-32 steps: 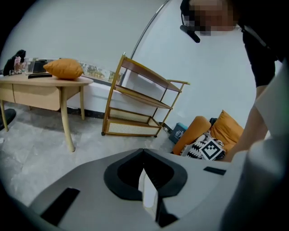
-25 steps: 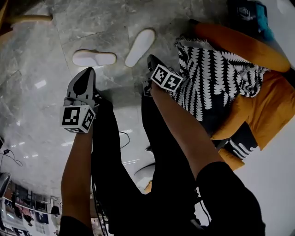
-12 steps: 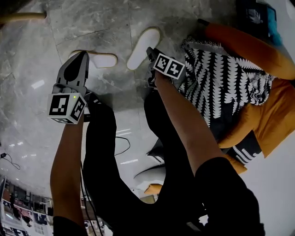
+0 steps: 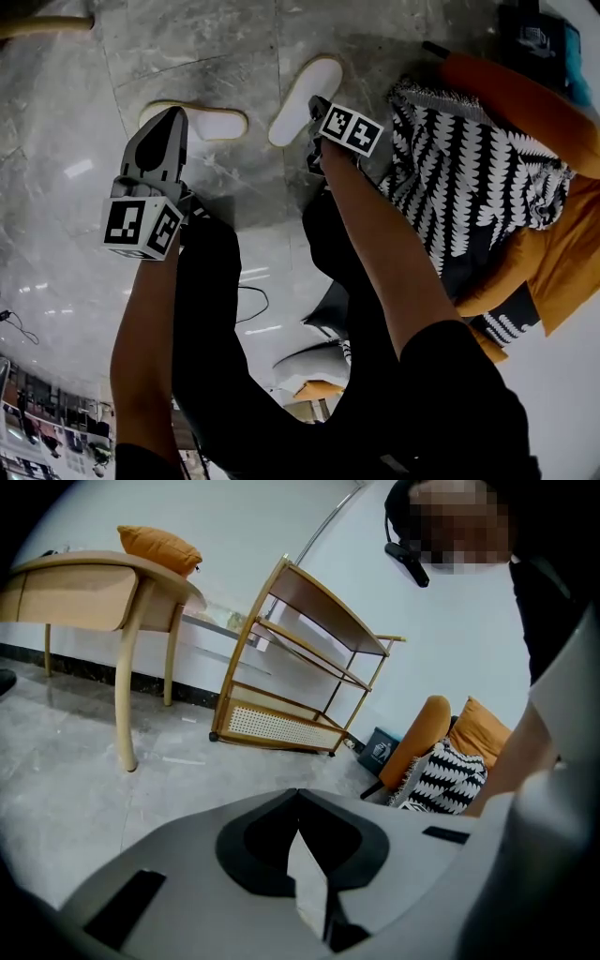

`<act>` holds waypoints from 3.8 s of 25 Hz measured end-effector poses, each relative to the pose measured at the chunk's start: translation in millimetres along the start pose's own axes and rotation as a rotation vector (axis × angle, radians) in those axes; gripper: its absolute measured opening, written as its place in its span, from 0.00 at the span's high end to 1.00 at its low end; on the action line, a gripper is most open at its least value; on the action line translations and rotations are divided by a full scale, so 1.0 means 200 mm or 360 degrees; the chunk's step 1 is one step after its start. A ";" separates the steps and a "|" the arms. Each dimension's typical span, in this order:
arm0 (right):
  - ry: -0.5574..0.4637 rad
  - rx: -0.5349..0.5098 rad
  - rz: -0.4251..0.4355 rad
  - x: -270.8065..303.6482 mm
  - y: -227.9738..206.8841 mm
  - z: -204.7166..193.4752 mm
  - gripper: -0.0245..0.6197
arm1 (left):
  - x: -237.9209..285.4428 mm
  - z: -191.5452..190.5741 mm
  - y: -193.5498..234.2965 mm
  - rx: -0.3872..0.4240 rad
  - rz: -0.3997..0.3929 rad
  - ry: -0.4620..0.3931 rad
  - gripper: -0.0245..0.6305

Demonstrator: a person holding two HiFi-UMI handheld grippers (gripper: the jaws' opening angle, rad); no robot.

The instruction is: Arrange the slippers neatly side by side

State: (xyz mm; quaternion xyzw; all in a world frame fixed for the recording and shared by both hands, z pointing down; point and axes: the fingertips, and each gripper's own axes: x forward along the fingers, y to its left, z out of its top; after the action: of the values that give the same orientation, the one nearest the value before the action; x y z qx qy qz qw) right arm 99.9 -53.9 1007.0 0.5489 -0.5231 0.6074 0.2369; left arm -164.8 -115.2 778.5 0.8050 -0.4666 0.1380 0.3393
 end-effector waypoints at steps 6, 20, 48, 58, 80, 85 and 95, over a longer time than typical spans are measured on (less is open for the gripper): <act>-0.0038 -0.0041 -0.0006 -0.04 0.03 0.03 0.90 | -0.08 -0.05 0.00 -0.0058 0.0044 0.0022 0.94; 0.0137 -0.0584 -0.0045 -0.16 0.19 0.15 0.90 | -0.14 0.03 -0.22 -0.0109 -0.0014 0.0056 0.94; 0.0225 -0.0106 0.0024 0.05 0.14 -0.04 0.90 | -0.10 -0.07 -0.19 -0.0082 -0.0017 0.0095 0.94; 0.0172 -0.0225 -0.0046 -0.06 0.14 0.00 0.88 | -0.14 -0.10 -0.16 -0.0076 0.0003 0.0150 0.94; -0.0391 -0.0426 0.0461 -1.58 1.01 0.48 0.91 | -0.53 0.69 -0.53 -0.0087 0.0054 0.0250 0.94; -0.0537 -0.0457 0.0483 -1.84 1.08 0.46 0.91 | -0.63 0.78 -0.64 -0.0159 0.0069 0.0167 0.94; -0.0589 -0.0712 0.0416 -1.84 1.04 0.46 0.91 | -0.64 0.59 -0.52 -0.0285 0.0187 0.0189 0.94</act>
State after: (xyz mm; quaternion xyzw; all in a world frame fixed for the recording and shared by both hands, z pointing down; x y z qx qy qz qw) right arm 64.0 -102.4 578.0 0.5126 -0.7439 0.3925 0.1725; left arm -154.5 -75.2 579.9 0.7333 -0.5025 0.1627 0.4281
